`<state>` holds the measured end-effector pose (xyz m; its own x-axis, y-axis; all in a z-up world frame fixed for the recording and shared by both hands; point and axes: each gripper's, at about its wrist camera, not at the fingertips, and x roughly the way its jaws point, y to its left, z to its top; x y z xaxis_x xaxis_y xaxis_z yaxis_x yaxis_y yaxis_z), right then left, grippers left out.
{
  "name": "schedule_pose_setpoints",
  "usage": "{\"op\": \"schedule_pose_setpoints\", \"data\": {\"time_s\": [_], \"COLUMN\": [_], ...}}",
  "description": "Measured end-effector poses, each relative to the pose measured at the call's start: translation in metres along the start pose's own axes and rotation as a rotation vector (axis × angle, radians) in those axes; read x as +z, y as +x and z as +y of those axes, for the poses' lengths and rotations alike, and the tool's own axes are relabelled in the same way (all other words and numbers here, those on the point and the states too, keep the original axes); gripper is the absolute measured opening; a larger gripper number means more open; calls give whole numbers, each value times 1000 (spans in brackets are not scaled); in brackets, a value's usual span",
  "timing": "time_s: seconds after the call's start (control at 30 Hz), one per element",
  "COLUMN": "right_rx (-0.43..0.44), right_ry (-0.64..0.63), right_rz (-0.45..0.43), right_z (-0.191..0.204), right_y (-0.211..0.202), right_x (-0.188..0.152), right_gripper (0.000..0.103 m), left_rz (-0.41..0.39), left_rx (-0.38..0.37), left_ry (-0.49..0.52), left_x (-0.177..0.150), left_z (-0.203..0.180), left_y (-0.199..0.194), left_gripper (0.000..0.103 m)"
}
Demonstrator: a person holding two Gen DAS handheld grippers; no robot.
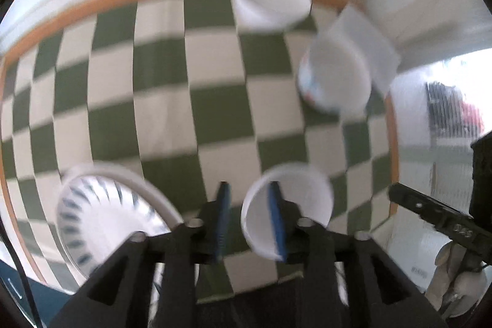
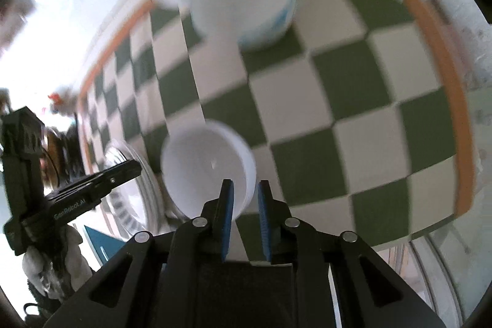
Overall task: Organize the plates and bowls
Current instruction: 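Lower the held white bowl onto the floral bowl to nest them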
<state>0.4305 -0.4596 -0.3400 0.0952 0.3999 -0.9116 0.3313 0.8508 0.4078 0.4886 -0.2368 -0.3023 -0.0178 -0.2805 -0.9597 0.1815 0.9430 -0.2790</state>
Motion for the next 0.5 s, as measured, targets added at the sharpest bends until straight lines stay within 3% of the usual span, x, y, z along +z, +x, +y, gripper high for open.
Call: {"op": "schedule_pose_setpoints", "data": {"time_s": [0.07, 0.1, 0.23, 0.5], "right_rx": [5, 2, -37, -58], "right_ry": [15, 18, 44, 60], "right_rz": [-67, -98, -158, -95], "right_z": [-3, -4, -18, -37], "right_y": [-20, -26, -31, 18], "right_x": [16, 26, 74, 135], "right_gripper": [52, 55, 56, 56], "left_rz": [-29, -28, 1, 103], "left_rx": [14, 18, -7, 11], "left_ry": [5, 5, 17, 78], "left_x": [24, 37, 77, 124], "left_z": [-6, -8, -20, -60], "left_y": [-1, 2, 20, 85], "left_gripper": [40, 41, 41, 41]}}
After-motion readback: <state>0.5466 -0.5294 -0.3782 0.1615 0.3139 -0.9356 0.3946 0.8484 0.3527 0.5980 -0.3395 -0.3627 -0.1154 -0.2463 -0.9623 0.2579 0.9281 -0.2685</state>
